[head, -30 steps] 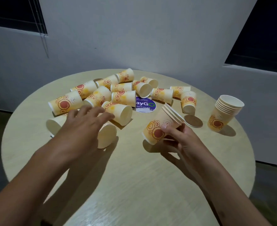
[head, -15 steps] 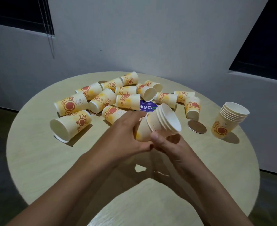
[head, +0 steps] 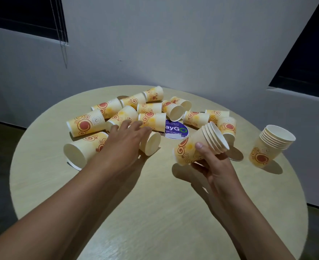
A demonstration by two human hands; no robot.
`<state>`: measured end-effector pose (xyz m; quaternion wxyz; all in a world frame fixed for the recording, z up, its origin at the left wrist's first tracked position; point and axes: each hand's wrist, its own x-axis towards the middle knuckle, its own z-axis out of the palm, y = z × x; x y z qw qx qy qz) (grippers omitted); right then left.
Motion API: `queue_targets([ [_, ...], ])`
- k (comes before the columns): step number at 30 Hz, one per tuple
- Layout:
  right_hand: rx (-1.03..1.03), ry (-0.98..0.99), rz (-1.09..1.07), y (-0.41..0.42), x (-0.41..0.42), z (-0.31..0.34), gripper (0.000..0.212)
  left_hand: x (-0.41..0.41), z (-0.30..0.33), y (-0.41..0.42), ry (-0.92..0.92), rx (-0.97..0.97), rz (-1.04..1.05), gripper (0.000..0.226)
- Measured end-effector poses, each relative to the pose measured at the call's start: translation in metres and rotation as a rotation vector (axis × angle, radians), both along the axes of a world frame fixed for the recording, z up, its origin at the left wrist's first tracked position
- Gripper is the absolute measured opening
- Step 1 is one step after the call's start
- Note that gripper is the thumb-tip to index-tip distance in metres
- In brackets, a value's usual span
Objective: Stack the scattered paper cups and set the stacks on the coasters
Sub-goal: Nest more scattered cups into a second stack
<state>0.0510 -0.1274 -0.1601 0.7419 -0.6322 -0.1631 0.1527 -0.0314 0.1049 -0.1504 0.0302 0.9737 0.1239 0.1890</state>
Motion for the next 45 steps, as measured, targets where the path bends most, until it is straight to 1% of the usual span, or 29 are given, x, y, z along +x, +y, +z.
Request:
queue_targets([
  [4, 0.041, 0.026, -0.014, -0.004, 0.004, 0.003, 0.054, 0.013, 0.003, 0.002, -0.012, -0.110, -0.076, 0.067],
  [7, 0.076, 0.035, -0.027, -0.010, 0.008, 0.006, 0.051, 0.010, 0.009, -0.012, -0.041, -0.173, -0.110, 0.067],
  [10, 0.107, 0.052, -0.031, -0.013, 0.012, 0.009, 0.055, 0.004, 0.014, -0.031, -0.097, -0.315, -0.171, 0.065],
  [14, 0.079, 0.050, -0.006, -0.014, 0.011, 0.008, 0.057, -0.002, 0.018, -0.050, -0.079, -0.482, -0.213, 0.068],
  [16, 0.049, 0.051, 0.023, -0.012, 0.009, 0.007, 0.068, -0.003, 0.018, -0.057, -0.102, -0.521, -0.225, 0.068],
  [19, -0.085, 0.090, 0.135, -0.006, 0.001, 0.004, 0.100, -0.004, 0.021, -0.066, -0.140, -0.554, -0.240, 0.068],
  [20, -0.124, 0.126, 0.189, -0.004, -0.003, 0.002, 0.104, -0.004, 0.021, -0.068, -0.145, -0.560, -0.237, 0.068],
  [23, -0.134, 0.163, 0.250, -0.001, -0.008, -0.001, 0.100, -0.007, 0.023, -0.071, -0.155, -0.545, -0.216, 0.067],
  [26, -0.094, 0.154, 0.260, -0.002, -0.009, 0.001, 0.083, -0.010, 0.023, -0.073, -0.177, -0.530, -0.212, 0.065],
  [27, -0.083, 0.160, 0.265, -0.002, -0.010, 0.001, 0.081, -0.011, 0.023, -0.074, -0.181, -0.524, -0.214, 0.065],
  [32, -0.079, 0.150, 0.280, 0.001, -0.013, 0.000, 0.079, -0.013, 0.023, -0.075, -0.175, -0.517, -0.193, 0.066],
  [35, -0.082, 0.151, 0.271, 0.001, -0.014, 0.001, 0.084, -0.014, 0.024, -0.076, -0.167, -0.517, -0.189, 0.066],
  [38, -0.082, 0.131, 0.260, 0.000, -0.013, 0.002, 0.083, -0.022, 0.028, -0.065, -0.108, -0.511, -0.217, 0.061],
  [40, -0.047, 0.125, 0.229, -0.004, -0.011, 0.001, 0.072, -0.031, 0.036, -0.043, -0.104, -0.552, -0.238, 0.050],
  [41, -0.026, 0.126, 0.197, -0.007, -0.010, 0.001, 0.067, -0.035, 0.040, -0.028, -0.086, -0.544, -0.250, 0.049],
  [42, -0.009, 0.125, 0.165, -0.011, -0.009, 0.001, 0.063, -0.039, 0.044, -0.013, -0.022, -0.493, -0.262, 0.053],
  [45, 0.012, 0.124, 0.108, -0.020, -0.007, 0.003, 0.061, -0.040, 0.044, 0.015, 0.343, -0.298, -0.331, 0.075],
])
